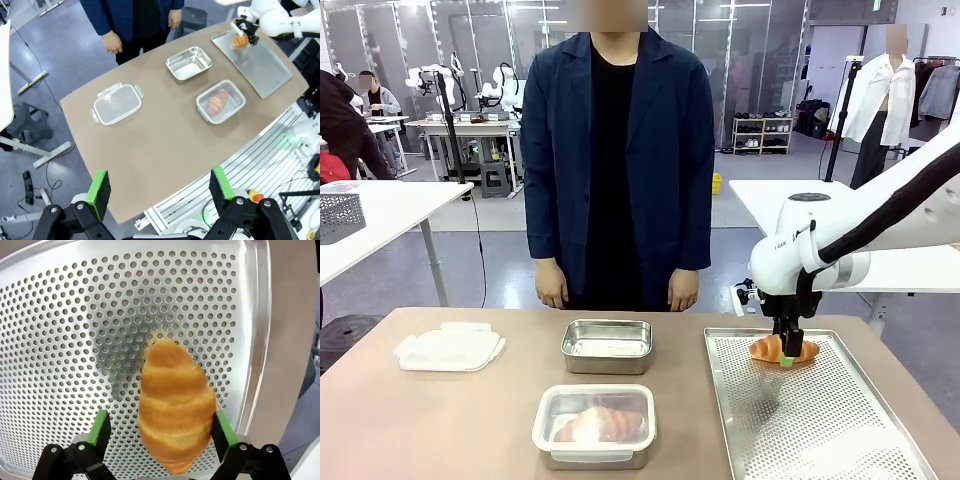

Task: Place the bread into the airtight container.
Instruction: Pick up a Butter Roll and place it into an empty Airtight Container.

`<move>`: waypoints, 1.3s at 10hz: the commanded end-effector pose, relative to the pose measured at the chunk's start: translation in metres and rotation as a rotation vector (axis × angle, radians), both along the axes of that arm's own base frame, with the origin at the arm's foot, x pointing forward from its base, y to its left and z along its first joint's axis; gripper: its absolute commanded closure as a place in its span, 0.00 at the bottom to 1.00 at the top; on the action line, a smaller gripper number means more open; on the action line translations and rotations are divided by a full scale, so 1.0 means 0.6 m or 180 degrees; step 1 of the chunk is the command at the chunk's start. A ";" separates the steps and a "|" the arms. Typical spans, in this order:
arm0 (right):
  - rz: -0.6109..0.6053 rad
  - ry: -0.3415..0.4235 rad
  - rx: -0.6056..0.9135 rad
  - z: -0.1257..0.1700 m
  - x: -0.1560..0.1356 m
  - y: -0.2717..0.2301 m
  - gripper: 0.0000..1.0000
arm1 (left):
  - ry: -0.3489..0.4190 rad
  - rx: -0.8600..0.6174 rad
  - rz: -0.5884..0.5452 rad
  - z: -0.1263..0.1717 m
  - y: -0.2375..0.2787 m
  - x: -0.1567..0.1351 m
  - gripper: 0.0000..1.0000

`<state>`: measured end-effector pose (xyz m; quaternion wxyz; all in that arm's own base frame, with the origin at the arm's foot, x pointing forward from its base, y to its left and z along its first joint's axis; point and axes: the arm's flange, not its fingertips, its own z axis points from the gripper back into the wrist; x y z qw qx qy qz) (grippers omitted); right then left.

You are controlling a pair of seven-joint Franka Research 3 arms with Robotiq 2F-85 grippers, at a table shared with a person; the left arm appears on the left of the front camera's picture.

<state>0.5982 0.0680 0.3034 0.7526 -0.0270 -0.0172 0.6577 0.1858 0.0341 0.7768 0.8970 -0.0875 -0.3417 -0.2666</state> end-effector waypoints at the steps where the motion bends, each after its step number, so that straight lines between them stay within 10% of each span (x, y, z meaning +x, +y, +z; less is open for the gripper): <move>1: -0.0121 0.0026 0.0111 -0.003 0.009 0.001 0.00 | -0.0014 0.0000 -0.0067 0.002 -0.001 0.000 0.00; 5: -0.0164 0.0073 0.0136 -0.007 0.010 -0.005 0.24 | -0.0014 0.0000 -0.0067 0.002 -0.001 0.000 0.00; 8: -0.0239 0.0049 0.0115 0.007 0.011 -0.001 0.64 | -0.0014 0.0000 -0.0067 0.002 -0.001 0.000 0.00; 13: -0.0296 0.0044 0.0230 0.122 -0.013 0.024 0.67 | -0.0014 0.0000 -0.0067 0.002 -0.001 0.000 0.00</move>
